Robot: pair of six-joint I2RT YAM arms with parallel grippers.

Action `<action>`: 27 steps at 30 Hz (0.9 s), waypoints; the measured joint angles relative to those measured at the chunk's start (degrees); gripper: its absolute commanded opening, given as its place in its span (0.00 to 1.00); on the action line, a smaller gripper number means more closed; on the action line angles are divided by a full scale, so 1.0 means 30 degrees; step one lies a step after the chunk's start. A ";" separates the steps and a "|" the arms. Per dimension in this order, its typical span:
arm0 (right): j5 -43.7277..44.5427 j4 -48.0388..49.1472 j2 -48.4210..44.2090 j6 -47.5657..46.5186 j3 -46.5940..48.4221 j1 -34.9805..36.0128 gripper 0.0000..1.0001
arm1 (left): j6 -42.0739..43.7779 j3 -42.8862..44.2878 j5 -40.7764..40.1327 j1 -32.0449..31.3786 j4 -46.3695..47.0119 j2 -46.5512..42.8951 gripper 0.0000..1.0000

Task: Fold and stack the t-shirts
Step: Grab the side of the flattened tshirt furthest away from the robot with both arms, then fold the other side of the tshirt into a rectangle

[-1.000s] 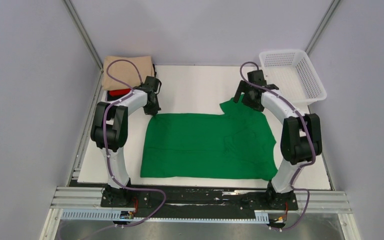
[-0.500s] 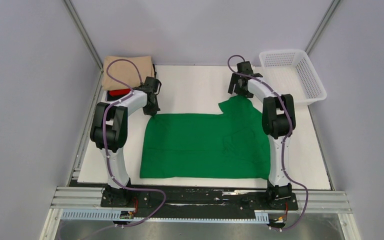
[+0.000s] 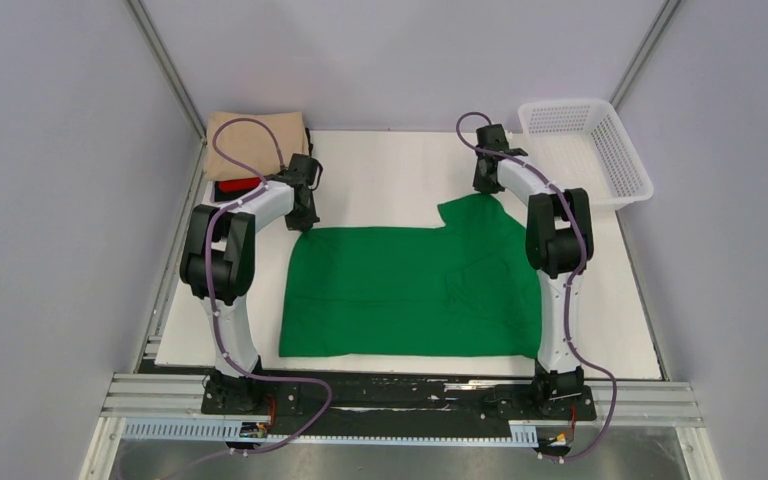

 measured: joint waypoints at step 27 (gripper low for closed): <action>-0.1566 0.1974 -1.2743 -0.0474 -1.2400 0.1632 0.00 | -0.0102 -0.4809 0.2113 0.0044 0.2025 -0.5843 0.00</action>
